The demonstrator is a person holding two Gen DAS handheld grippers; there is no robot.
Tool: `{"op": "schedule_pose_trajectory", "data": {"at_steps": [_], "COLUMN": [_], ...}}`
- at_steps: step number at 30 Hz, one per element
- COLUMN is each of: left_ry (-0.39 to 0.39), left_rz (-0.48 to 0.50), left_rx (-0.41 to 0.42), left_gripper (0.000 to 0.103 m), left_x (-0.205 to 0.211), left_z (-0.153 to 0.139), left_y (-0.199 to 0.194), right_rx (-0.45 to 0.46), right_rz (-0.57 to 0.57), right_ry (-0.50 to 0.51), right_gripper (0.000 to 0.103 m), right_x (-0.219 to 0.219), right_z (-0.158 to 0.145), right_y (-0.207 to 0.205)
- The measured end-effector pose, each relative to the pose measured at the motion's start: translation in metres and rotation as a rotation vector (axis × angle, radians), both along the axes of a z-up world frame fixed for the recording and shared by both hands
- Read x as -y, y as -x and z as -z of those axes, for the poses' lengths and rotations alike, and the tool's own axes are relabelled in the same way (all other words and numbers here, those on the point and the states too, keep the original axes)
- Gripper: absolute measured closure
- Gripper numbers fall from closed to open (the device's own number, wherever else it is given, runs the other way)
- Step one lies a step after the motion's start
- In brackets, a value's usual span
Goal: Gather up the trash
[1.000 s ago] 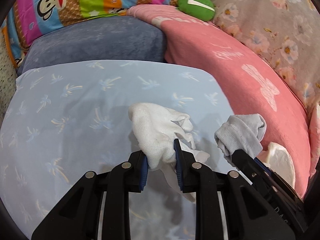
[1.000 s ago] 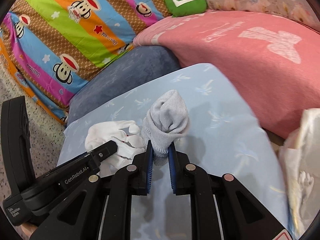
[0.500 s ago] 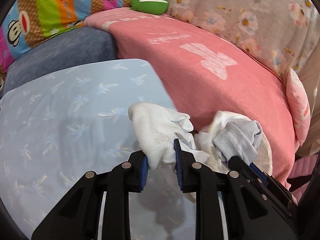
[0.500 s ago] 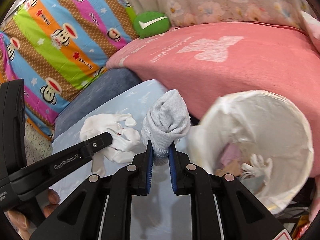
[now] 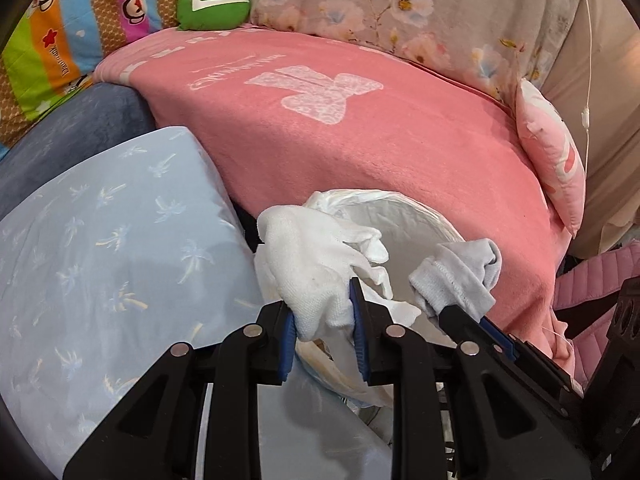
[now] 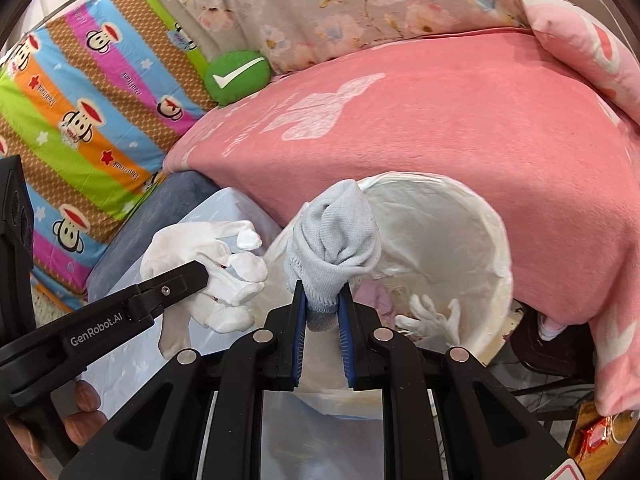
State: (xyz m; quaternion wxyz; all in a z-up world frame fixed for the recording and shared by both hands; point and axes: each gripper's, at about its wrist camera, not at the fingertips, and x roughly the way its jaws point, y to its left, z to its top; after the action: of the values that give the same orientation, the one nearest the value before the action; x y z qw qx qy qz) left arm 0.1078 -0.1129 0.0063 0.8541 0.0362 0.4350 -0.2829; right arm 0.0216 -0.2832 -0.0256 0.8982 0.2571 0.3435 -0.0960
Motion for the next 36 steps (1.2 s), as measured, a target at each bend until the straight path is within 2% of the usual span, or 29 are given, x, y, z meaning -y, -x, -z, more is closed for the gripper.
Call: {"op": "schedule_pose_trajectory", "data": {"at_steps": [4, 5, 8, 9, 17, 22, 32, 34, 36], "left_ry": [-0.01, -0.013, -0.025, -0.025, -0.027, -0.031, -0.058, -0.074, -0.088], "left_rz": [0.021, 0.025, 0.012, 0.002, -0.042, -0.066, -0.118, -0.132, -0.146], "left_rx": [0.006, 0.006, 0.02, 0.032, 0.02, 0.018, 0.045, 0.061, 0.074], "left_gripper": [0.075, 0.071, 0.043, 0.041, 0.04, 0.04, 0.04, 0.04, 0.036], "left_x": [0.018, 0.021, 0.025, 0.025, 0.015, 0.005, -0.016, -0.02, -0.024], "left_z": [0.003, 0.004, 0.006, 0.006, 0.01, 0.012, 0.017, 0.017, 0.016], "left_y": [0.004, 0.004, 0.006, 0.006, -0.002, -0.003, 0.005, 0.007, 0.01], "right_rx": [-0.001, -0.001, -0.004, -0.003, -0.003, -0.009, -0.058, -0.069, -0.072], "right_rz": [0.025, 0.029, 0.035, 0.037, 0.026, 0.012, -0.036, -0.043, -0.042], "right_ry": [-0.01, -0.012, -0.017, -0.018, -0.011, 0.0, 0.113, 0.146, 0.176], "right_gripper": [0.087, 0.087, 0.087, 0.086, 0.083, 0.077, 0.064, 0.06, 0.05], "right_x": [0.014, 0.017, 0.024, 0.025, 0.023, 0.015, -0.013, -0.018, -0.022], "right_z": [0.003, 0.004, 0.007, 0.008, 0.01, 0.009, 0.004, 0.002, -0.001], "right_y": [0.006, 0.006, 0.007, 0.007, -0.002, -0.007, -0.003, 0.0, 0.004]}}
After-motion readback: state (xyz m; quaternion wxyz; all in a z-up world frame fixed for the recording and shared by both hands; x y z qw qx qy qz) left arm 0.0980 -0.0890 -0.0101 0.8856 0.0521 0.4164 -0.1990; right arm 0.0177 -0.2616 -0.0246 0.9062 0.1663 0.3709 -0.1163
